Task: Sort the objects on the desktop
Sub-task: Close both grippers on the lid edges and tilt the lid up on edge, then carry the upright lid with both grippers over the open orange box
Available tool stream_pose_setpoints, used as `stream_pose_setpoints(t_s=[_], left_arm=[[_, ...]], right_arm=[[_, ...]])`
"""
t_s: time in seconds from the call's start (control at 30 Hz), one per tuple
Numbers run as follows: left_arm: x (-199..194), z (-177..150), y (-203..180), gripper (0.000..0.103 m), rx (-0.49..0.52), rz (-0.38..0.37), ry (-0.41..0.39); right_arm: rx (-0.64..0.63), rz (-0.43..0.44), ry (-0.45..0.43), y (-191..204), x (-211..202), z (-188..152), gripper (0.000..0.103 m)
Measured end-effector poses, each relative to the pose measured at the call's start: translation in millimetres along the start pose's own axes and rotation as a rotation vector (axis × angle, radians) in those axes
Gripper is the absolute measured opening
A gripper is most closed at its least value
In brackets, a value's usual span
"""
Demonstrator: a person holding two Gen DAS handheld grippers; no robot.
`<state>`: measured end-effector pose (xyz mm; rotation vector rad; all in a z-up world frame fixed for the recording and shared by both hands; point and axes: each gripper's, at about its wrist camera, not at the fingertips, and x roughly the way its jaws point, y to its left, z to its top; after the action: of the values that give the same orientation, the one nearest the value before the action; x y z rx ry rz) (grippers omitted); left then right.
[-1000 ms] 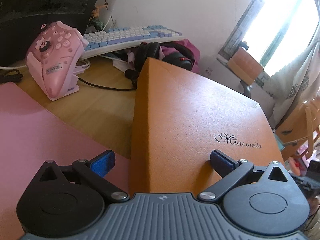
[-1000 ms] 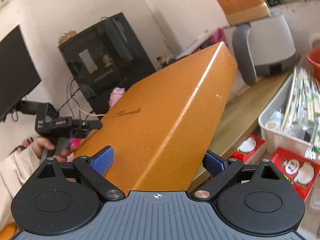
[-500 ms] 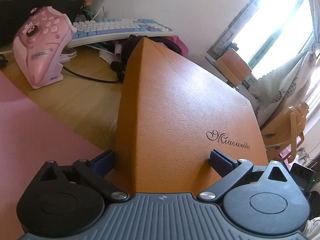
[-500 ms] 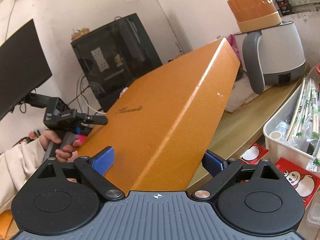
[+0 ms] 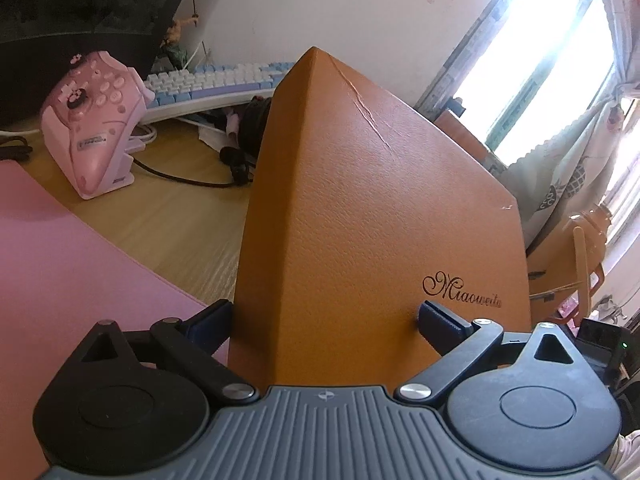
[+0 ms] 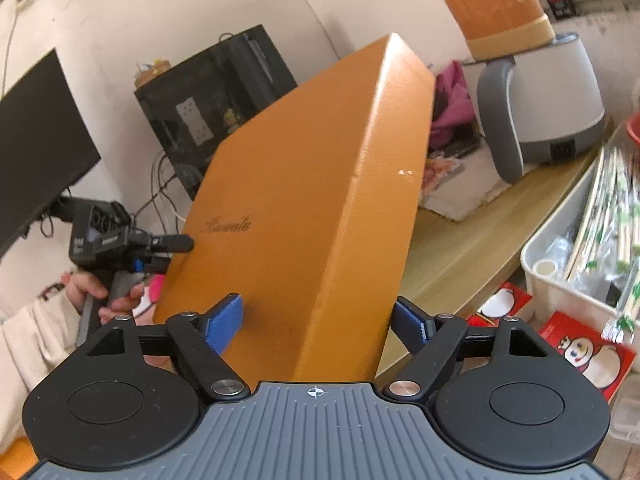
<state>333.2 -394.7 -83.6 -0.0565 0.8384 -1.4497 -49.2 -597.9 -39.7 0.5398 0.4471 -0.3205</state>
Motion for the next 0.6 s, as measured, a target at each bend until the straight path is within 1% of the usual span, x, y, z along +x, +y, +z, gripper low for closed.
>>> stream_pose_setpoints(t_s=[0.1,0.17,0.23,0.37,0.53,0.6], left_arm=[[-5,-4,-2,0.101,-0.006,-0.009,-0.013],[-5,-4,-3,0.101,-0.011,-0.005,-0.016],[-4,-3,-4,0.103,-0.016,0.0,-0.015],[-5,0,-1,0.103,-0.034,0.006,-0.023],[-8,1,0,0.103,-0.045,-0.006,-0.047],[-10,3,2,0.103,-0.064,-0.02,-0.075]], right_arm=[[0.029,0.022,-0.012,-7,-2,3,0.08],[0.023,0.032,-0.025,-7,-4,6,0.08],[-0.01,0.05,-0.046,-5,-7,7,0.078],[-0.076,0.084,-0.087,0,-12,9,0.072],[-0.095,0.106,-0.087,-4,-11,7,0.071],[-0.102,0.115,-0.087,-6,-11,7,0.071]])
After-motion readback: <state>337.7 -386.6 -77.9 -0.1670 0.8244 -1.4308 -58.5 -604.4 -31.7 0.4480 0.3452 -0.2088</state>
